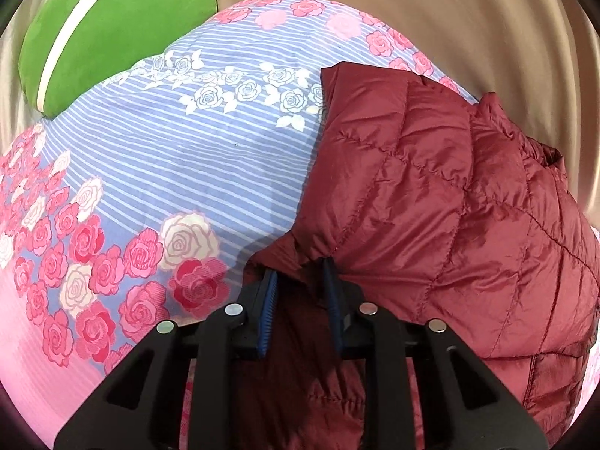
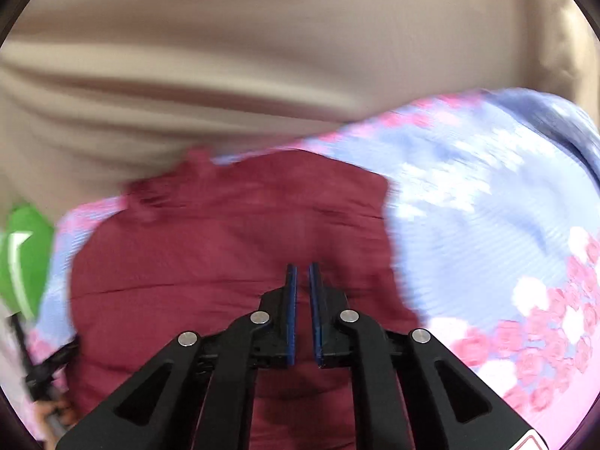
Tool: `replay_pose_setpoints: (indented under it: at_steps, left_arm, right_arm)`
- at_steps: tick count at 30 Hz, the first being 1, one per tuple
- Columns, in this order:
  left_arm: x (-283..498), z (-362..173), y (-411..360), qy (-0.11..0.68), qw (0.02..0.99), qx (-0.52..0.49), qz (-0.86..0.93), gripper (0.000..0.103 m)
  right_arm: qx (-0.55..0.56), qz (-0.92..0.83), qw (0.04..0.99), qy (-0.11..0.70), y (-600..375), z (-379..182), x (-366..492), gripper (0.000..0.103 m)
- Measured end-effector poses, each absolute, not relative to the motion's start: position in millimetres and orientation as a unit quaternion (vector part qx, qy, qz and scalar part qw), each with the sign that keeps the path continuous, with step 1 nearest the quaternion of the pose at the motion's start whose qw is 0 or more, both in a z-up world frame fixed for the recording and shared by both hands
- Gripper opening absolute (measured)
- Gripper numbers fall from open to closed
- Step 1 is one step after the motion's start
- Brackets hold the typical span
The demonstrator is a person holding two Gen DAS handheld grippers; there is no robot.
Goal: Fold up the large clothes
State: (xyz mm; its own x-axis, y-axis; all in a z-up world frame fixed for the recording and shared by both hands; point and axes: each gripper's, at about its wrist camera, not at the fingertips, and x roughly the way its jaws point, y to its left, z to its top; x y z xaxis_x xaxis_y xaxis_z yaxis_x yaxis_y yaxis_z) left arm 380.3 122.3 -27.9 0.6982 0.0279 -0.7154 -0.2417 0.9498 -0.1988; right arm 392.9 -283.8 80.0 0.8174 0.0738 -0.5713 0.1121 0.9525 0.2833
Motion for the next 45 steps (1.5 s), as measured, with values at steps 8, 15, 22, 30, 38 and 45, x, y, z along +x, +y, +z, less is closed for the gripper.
replay_pose_setpoints:
  at_steps: [8,15,22,30,38,45]
  left_arm:
    - [386.4,-33.1,137.7,0.378,0.909,-0.157,0.072,0.024]
    - [384.3,-34.1,148.5,0.377,0.909,-0.164,0.069,0.024]
    - [378.5,-30.9,147.5,0.375,0.909,-0.171,0.065,0.024]
    - [373.0,-30.6,150.1,0.374,0.908,-0.176,0.063,0.024]
    - [370.5,-30.6,149.7,0.374,0.909,-0.173,0.063,0.023]
    - [370.1,-32.0,152.8,0.369,0.908,-0.191,0.054,0.023]
  right_arm:
    - [0.034,0.163,0.928,0.334,-97.1,93.6,448.7,0.009]
    - [-0.013,0.157,0.915,0.372,-7.0,42.6,511.9,0.008]
    - [-0.019,0.138,0.915,0.378,1.8,38.2,524.1,0.005]
    - [0.014,0.071,0.952,0.298,-143.8,82.9,417.5,0.023]
    - [0.041,-0.06,0.944,0.321,-280.6,54.1,375.8,0.067]
    - [0.083,-0.021,0.954,0.286,-277.8,74.1,383.2,0.003]
